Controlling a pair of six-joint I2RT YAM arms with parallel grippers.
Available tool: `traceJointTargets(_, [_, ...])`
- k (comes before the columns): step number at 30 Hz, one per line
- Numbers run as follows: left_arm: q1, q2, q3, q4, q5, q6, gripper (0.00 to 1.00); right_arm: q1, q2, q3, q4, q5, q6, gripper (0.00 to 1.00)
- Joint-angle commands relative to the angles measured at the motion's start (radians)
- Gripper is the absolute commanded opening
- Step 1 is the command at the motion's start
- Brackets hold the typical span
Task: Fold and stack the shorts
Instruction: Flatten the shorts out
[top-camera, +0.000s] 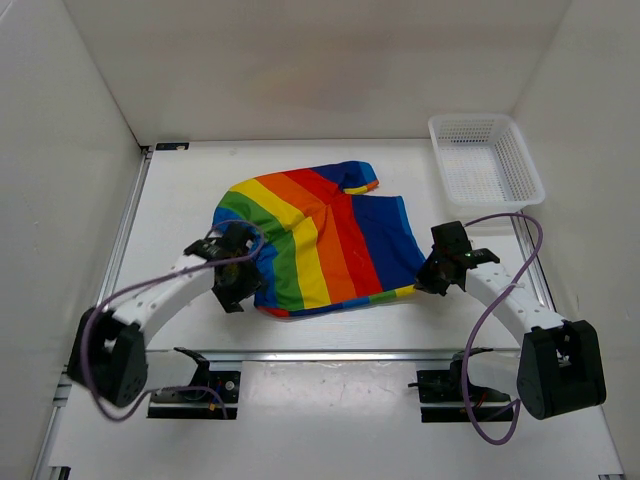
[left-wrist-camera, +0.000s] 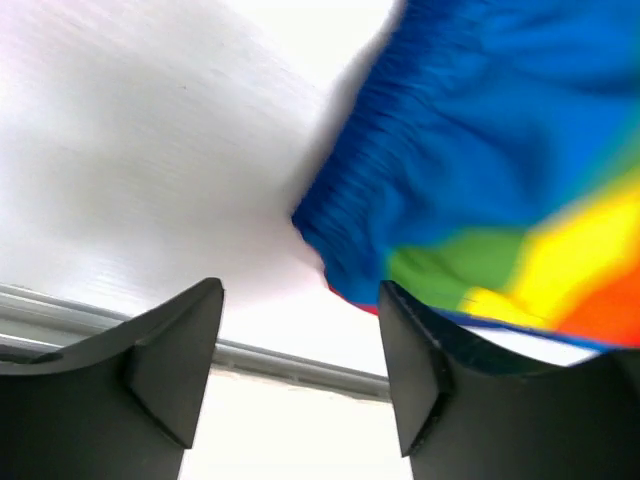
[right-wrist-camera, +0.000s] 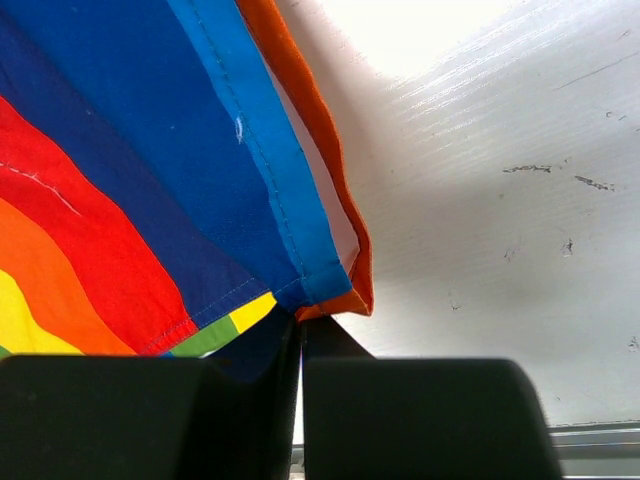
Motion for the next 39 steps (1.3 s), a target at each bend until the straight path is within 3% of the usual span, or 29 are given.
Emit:
traceJointTargets(1, [0.003, -0.234, -0.077, 0.076, -0.001, -0.064, 0.72, -0.004, 0.002, 0.038, -0.013, 0.014, -0.02, 0.0])
traceJointTargets(4, [0.012, -0.299, -0.15, 0.119, 0.063, -0.096, 0.71, -0.004, 0.002, 0.038, -0.003, 0.003, -0.02, 0.0])
traceJointTargets(6, [0.012, -0.309, -0.183, 0.165, 0.114, -0.11, 0.61, -0.004, 0.011, 0.038, -0.003, -0.006, -0.02, 0.0])
traceJointTargets(9, [0.012, -0.257, -0.206, 0.201, 0.138, -0.122, 0.52, -0.004, 0.011, 0.038, -0.003, -0.006, -0.02, 0.0])
traceJointTargets(12, [0.012, -0.183, -0.192, 0.21, 0.138, -0.122, 0.51, -0.004, 0.011, 0.038, -0.003, -0.016, -0.02, 0.0])
traceJointTargets(17, [-0.008, -0.114, -0.157, 0.239, 0.105, -0.111, 0.76, -0.004, 0.011, 0.047, -0.003, -0.016, -0.029, 0.0])
traceJointTargets(21, [-0.008, -0.042, -0.123, 0.262, 0.085, -0.092, 0.78, -0.004, 0.011, 0.047, -0.003, -0.025, -0.029, 0.0])
traceJointTargets(25, [-0.008, 0.081, -0.094, 0.281, 0.063, -0.072, 0.62, -0.004, 0.011, 0.056, -0.003, -0.016, -0.029, 0.0])
traceJointTargets(30, [0.006, 0.121, -0.06, 0.281, 0.063, -0.015, 0.1, -0.004, 0.011, 0.081, -0.013, -0.016, -0.038, 0.0])
traceJointTargets(33, [0.049, 0.053, -0.011, 0.25, 0.06, 0.048, 0.1, -0.004, 0.011, 0.131, -0.025, 0.003, -0.064, 0.0])
traceJointTargets(37, [0.059, 0.007, 0.269, -0.048, -0.099, 0.18, 0.1, -0.013, -0.009, 0.319, -0.103, 0.033, -0.13, 0.0])
traceJointTargets(39, [0.059, 0.007, 0.499, -0.161, -0.189, 0.244, 0.1, -0.024, -0.02, 0.4, -0.112, 0.024, -0.162, 0.0])
